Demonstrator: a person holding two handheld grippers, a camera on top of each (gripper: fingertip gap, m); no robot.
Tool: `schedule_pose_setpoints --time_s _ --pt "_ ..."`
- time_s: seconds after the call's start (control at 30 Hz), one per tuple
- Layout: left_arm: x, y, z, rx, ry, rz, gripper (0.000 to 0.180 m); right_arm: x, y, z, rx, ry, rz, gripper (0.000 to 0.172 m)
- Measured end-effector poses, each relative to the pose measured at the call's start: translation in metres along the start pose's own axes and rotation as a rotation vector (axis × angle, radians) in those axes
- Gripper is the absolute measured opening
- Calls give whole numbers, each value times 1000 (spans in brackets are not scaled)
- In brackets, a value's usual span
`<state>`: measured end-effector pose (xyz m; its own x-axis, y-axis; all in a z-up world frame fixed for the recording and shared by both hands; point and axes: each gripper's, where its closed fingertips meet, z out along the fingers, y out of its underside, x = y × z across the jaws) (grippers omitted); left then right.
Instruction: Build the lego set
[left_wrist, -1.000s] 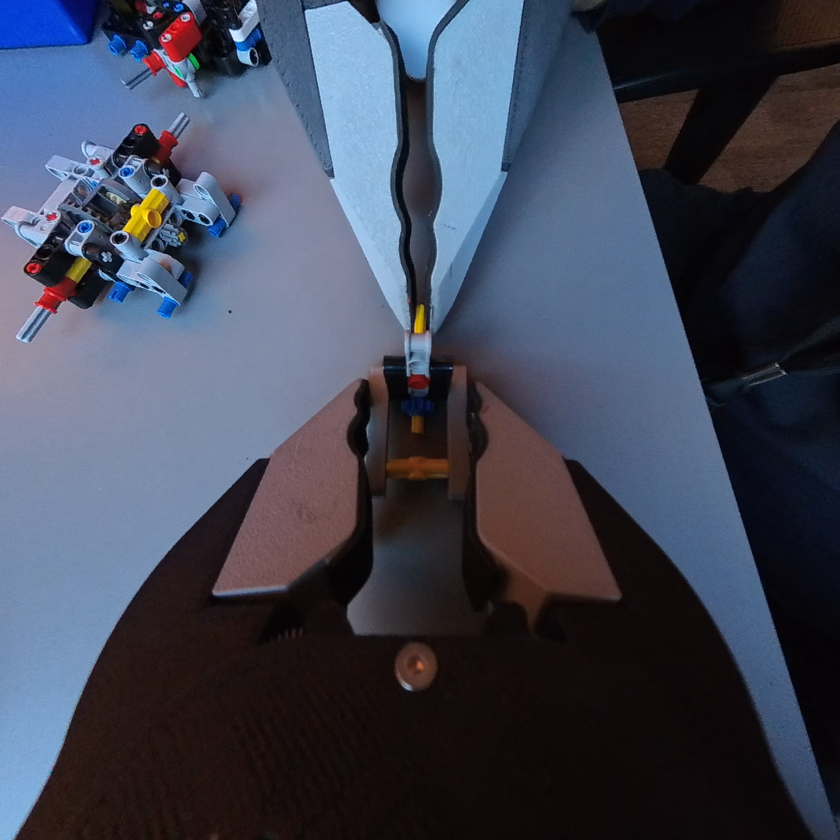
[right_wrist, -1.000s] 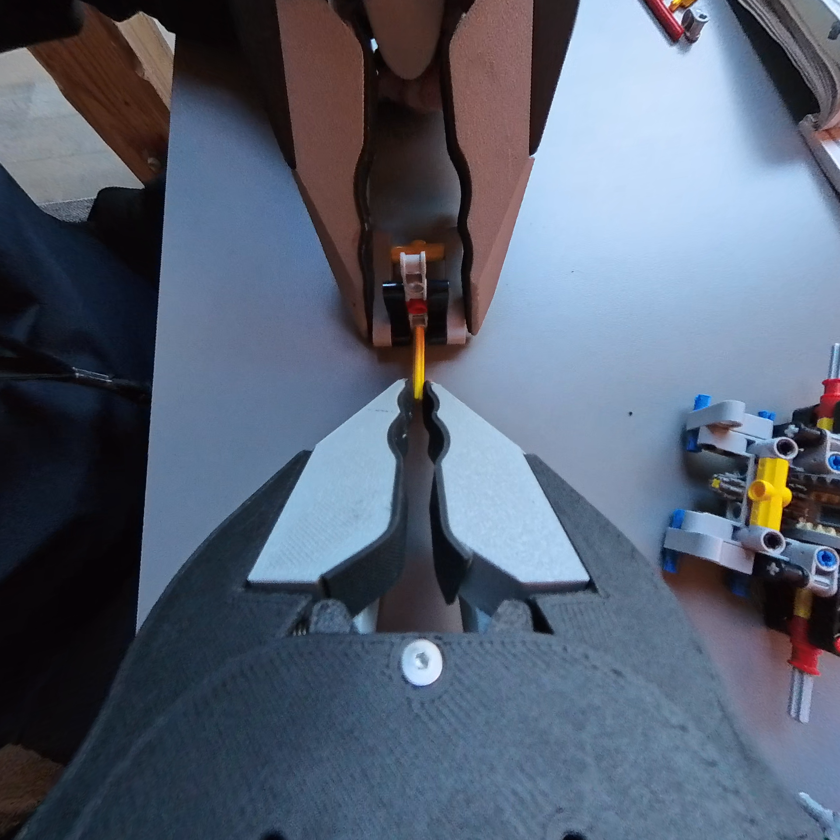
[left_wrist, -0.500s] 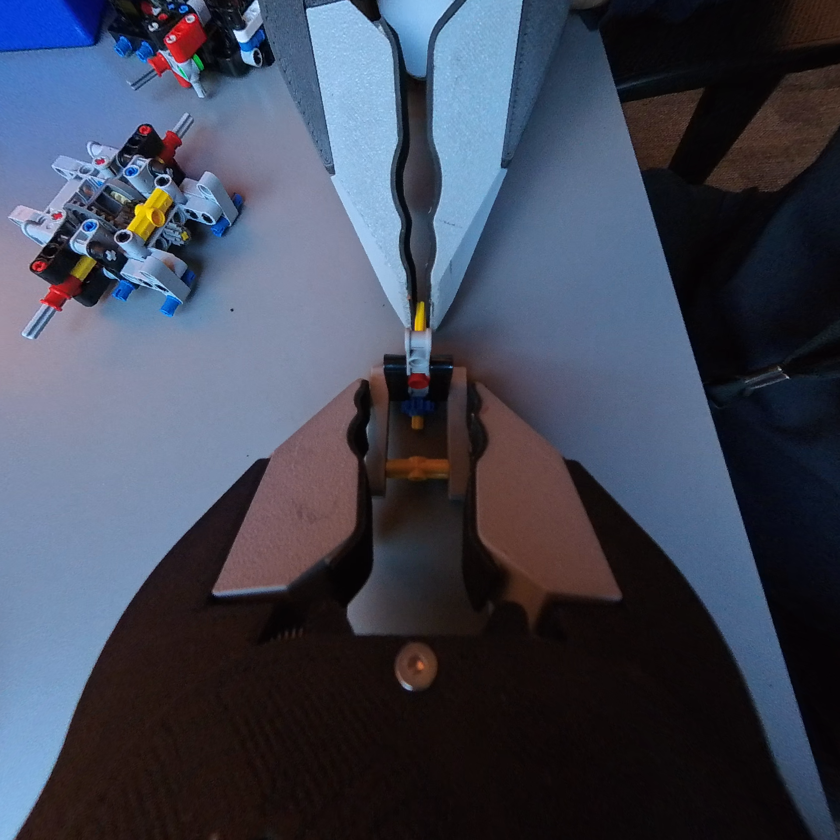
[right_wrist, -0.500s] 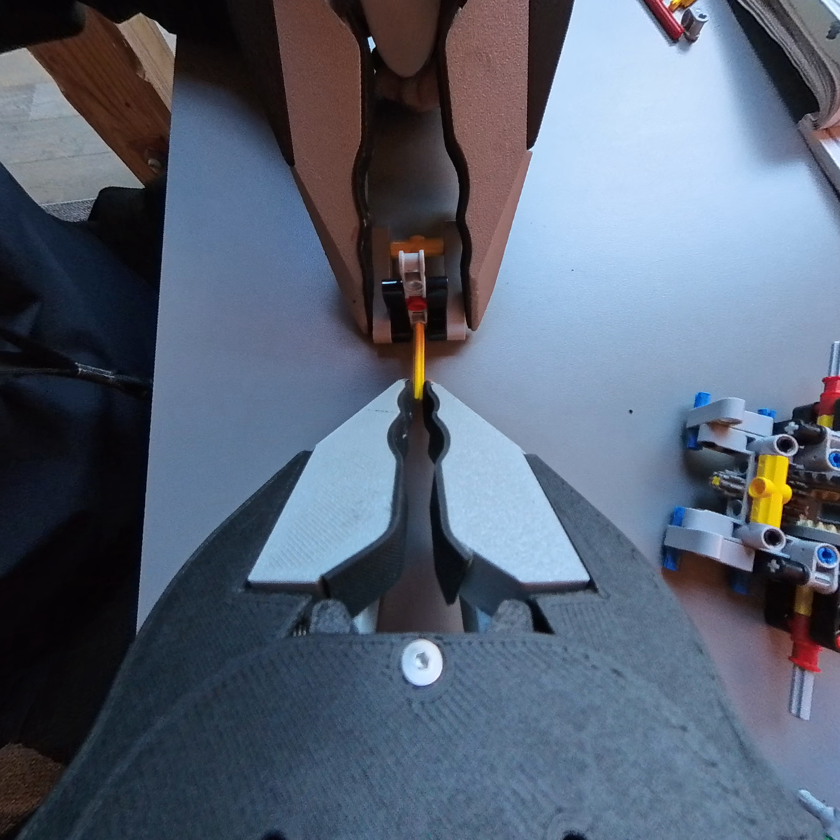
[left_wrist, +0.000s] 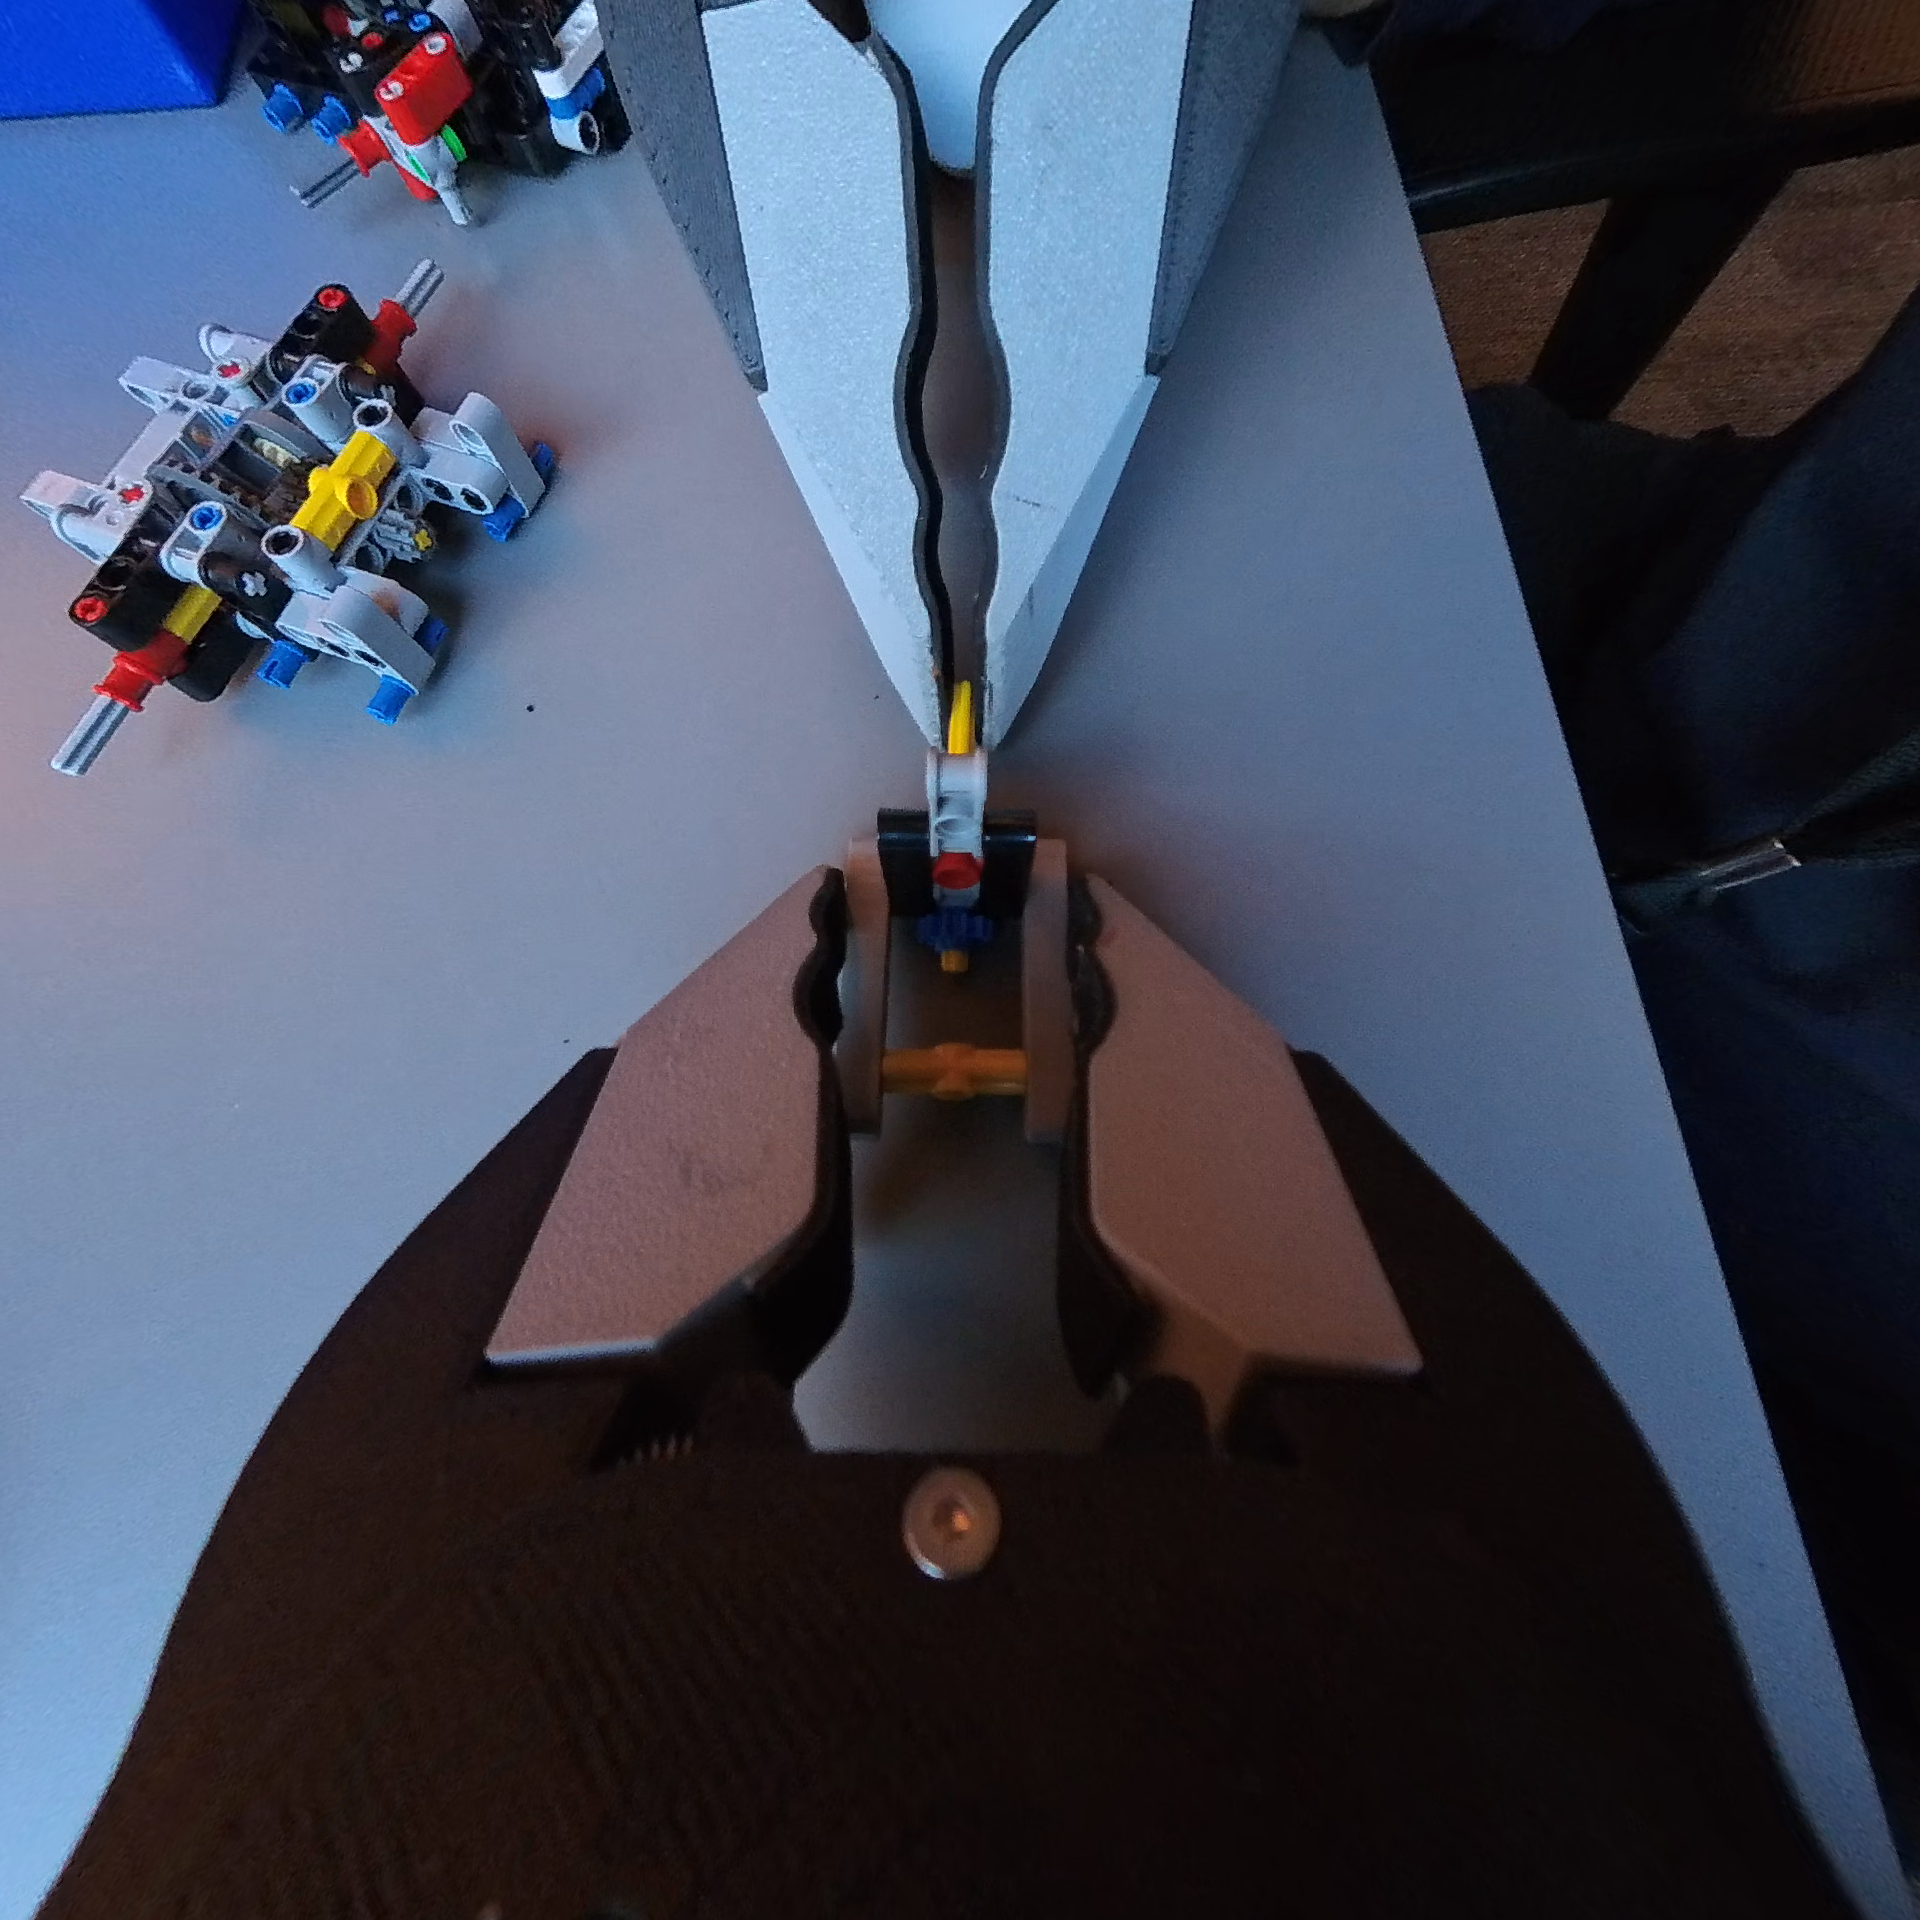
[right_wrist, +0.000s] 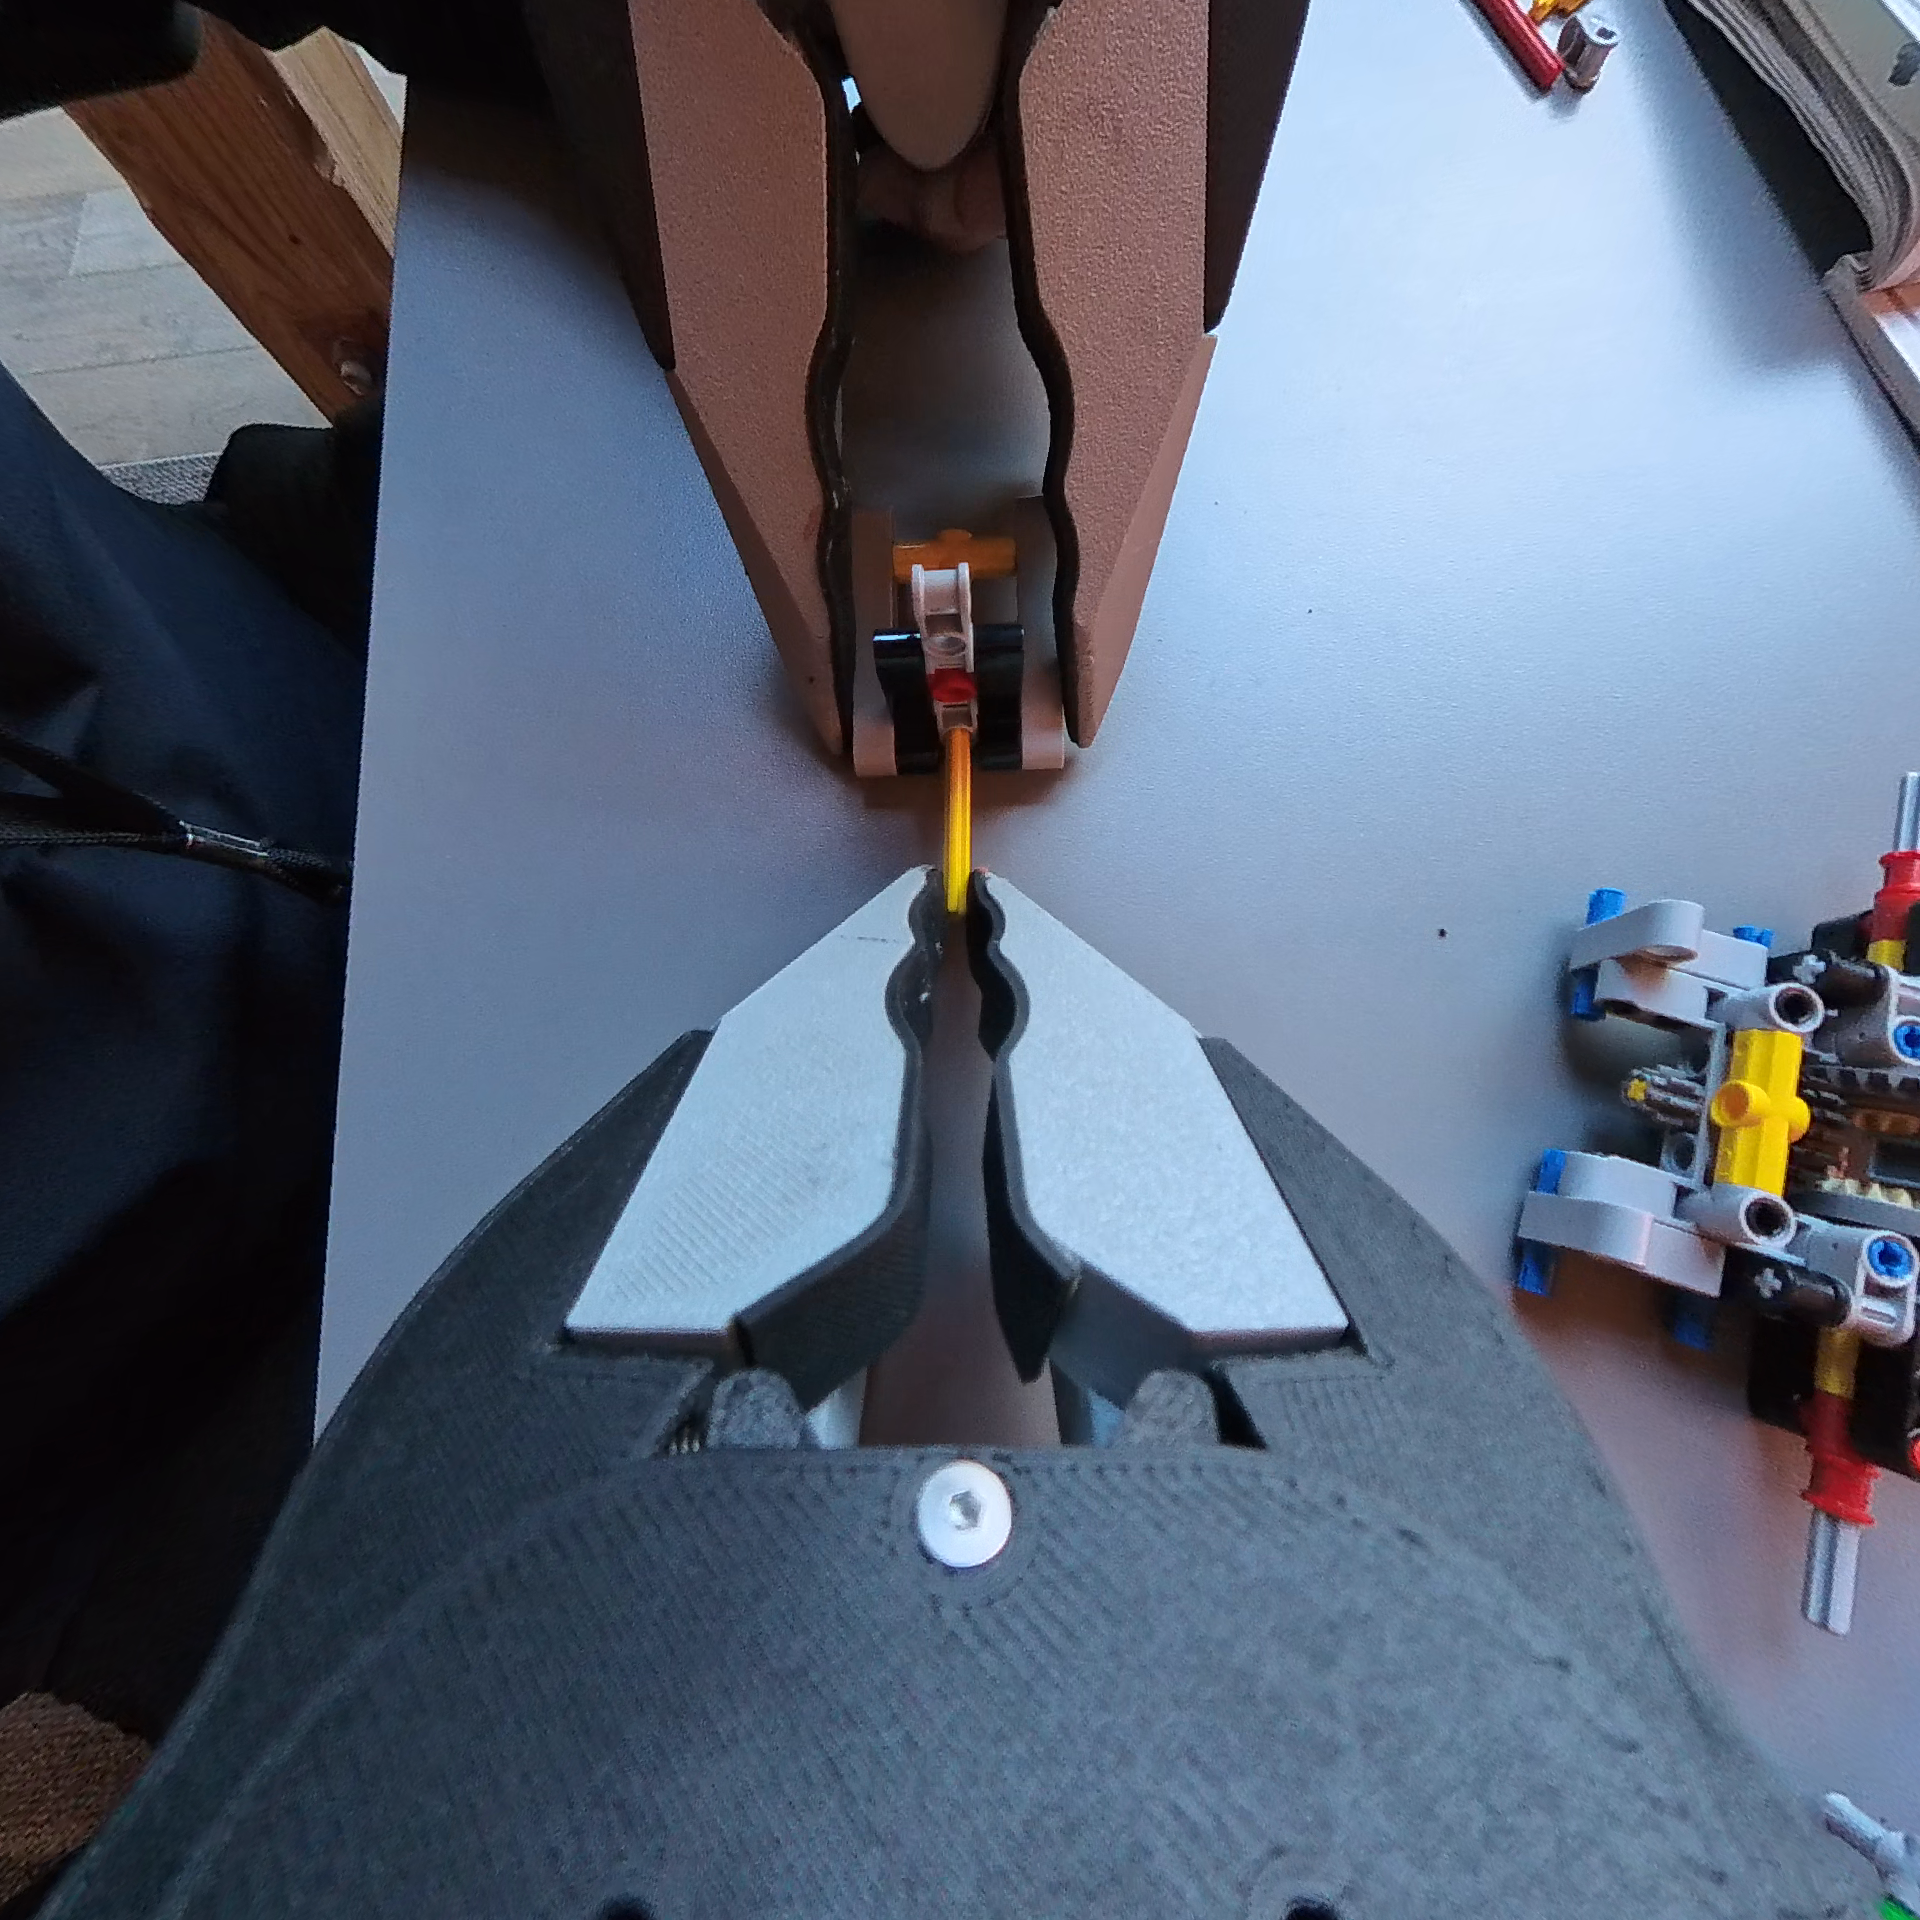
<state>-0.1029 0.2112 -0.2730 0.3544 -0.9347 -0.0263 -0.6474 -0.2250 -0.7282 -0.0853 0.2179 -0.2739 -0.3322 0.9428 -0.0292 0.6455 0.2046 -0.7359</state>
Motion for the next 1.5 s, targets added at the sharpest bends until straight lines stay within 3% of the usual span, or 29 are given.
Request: schedule_pose_setpoints --time_s 1.17,1.33,1.5 --pt "-2 1 -1 -1 -8 -12 41 2 -1 -1 15 21 -23 1" --pt "-16 5 -4 -6 -47 -108 41 19 -14 -13 128 84 40 28" --pt "-27 6 -4 -9 -102 -155 41 28 -19 -18 168 117 43 25"
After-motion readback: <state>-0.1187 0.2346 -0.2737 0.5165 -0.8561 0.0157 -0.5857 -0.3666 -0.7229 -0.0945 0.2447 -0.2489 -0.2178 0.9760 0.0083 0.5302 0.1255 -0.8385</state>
